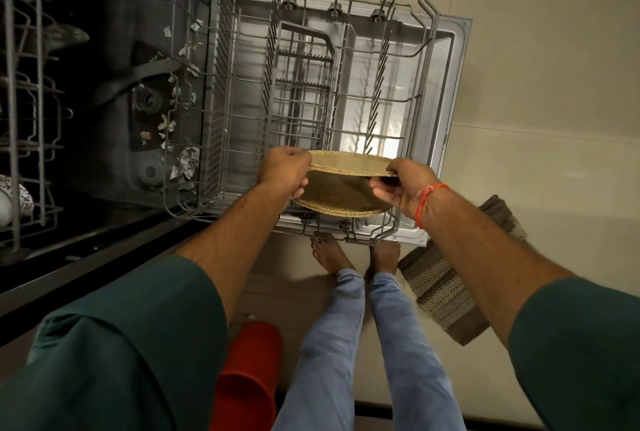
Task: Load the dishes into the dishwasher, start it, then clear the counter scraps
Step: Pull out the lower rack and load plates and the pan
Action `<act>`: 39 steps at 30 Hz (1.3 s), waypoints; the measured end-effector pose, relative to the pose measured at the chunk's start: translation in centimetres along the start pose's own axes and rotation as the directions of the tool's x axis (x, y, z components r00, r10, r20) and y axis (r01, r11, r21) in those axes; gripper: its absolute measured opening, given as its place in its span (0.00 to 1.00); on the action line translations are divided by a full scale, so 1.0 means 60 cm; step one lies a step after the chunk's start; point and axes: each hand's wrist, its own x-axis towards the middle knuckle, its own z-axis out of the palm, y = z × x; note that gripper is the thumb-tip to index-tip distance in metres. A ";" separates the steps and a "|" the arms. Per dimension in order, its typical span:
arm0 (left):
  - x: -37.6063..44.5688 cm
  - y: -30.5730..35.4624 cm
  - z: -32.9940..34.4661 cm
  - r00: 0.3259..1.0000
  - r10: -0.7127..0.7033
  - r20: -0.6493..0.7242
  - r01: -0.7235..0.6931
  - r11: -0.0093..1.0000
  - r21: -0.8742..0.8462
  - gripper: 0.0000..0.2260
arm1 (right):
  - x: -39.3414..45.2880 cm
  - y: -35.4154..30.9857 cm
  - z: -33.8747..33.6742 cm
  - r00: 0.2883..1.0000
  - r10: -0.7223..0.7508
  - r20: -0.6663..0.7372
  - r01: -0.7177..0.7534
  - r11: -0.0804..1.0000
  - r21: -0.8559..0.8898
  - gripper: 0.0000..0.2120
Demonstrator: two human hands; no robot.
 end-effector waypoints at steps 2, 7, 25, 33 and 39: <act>-0.004 -0.001 0.002 0.999 0.022 0.023 -0.023 0.999 0.032 0.13 | 0.001 0.001 -0.002 1.000 0.004 -0.004 -0.004 0.999 -0.041 0.06; -0.022 -0.005 0.004 0.993 0.110 0.037 -0.112 0.992 0.057 0.22 | 0.004 0.001 -0.012 1.000 -0.021 -0.023 0.019 0.996 -0.087 0.15; -0.166 -0.015 -0.034 0.989 0.148 0.022 -0.145 0.984 -0.108 0.26 | -0.122 0.006 -0.003 0.948 -0.310 0.073 0.319 0.922 -0.221 0.34; -0.356 0.023 -0.068 0.977 0.206 -0.058 -0.214 0.931 -0.296 0.28 | -0.306 -0.029 0.000 0.870 -0.436 0.228 0.490 0.816 -0.307 0.34; -0.536 0.036 -0.122 0.936 0.322 -0.145 -0.353 0.843 -0.406 0.27 | -0.513 -0.025 0.010 0.759 -0.476 0.444 0.628 0.715 -0.307 0.26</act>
